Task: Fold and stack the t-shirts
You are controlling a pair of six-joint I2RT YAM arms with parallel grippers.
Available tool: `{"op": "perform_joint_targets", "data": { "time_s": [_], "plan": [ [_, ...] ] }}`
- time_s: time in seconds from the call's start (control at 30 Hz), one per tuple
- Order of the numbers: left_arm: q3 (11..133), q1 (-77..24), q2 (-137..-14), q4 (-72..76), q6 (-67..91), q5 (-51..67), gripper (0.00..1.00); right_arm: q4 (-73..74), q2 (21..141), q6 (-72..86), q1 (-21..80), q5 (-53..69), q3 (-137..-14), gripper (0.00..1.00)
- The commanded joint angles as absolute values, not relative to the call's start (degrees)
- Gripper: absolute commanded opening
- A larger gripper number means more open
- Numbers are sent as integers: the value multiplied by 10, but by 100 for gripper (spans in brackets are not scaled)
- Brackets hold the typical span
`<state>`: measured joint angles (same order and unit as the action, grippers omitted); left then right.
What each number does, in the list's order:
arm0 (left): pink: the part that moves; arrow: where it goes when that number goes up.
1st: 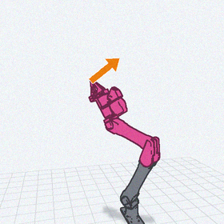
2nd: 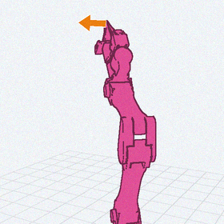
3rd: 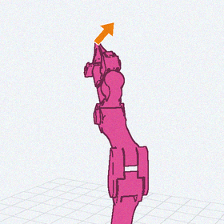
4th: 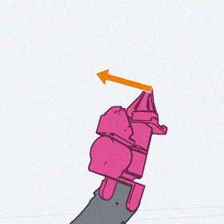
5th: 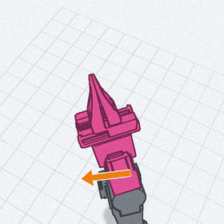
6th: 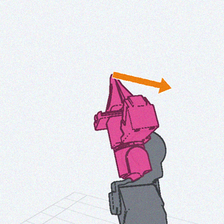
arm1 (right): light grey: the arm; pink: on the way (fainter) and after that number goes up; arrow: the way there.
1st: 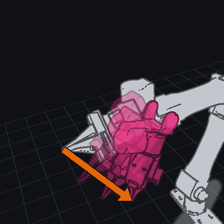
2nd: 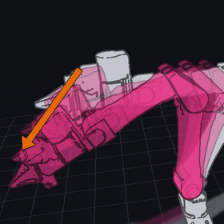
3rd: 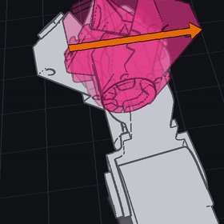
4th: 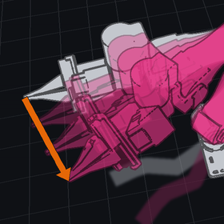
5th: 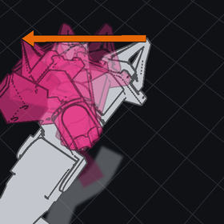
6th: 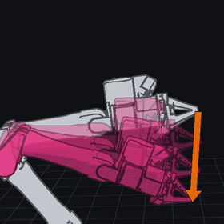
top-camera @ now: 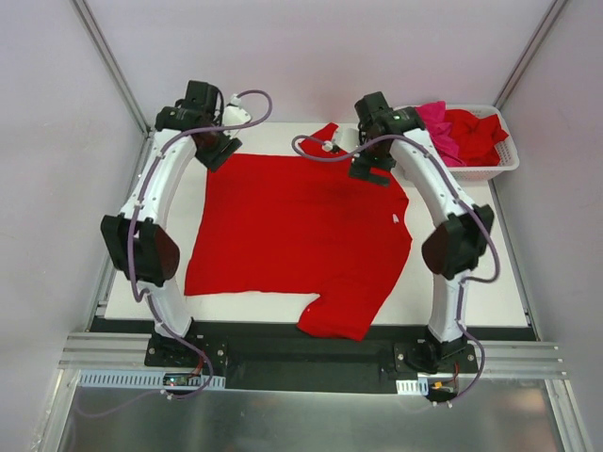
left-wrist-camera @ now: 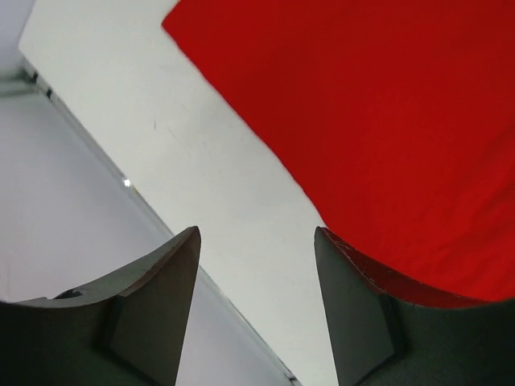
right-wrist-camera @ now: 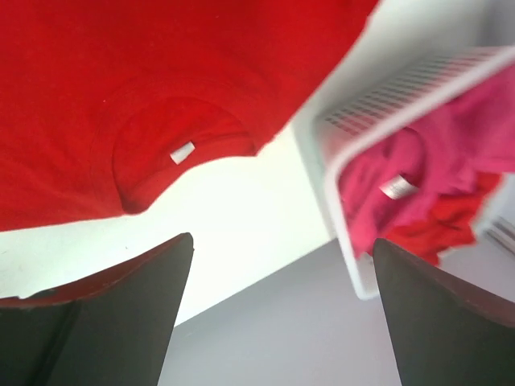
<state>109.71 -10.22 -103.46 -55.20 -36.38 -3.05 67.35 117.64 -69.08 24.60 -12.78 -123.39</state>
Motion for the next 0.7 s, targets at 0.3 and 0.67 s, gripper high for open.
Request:
{"op": "perform_joint_targets", "data": {
  "time_s": [0.3, 0.67],
  "plan": [
    [1273, -148, -1347, -586, -452, 47, 56, 831, 1044, -662, 256, -76, -1170, 96],
    [1312, -141, -1446, -547, -525, 3, 54, 877, 1021, -627, 258, -67, -1134, 96]
  ]
}}
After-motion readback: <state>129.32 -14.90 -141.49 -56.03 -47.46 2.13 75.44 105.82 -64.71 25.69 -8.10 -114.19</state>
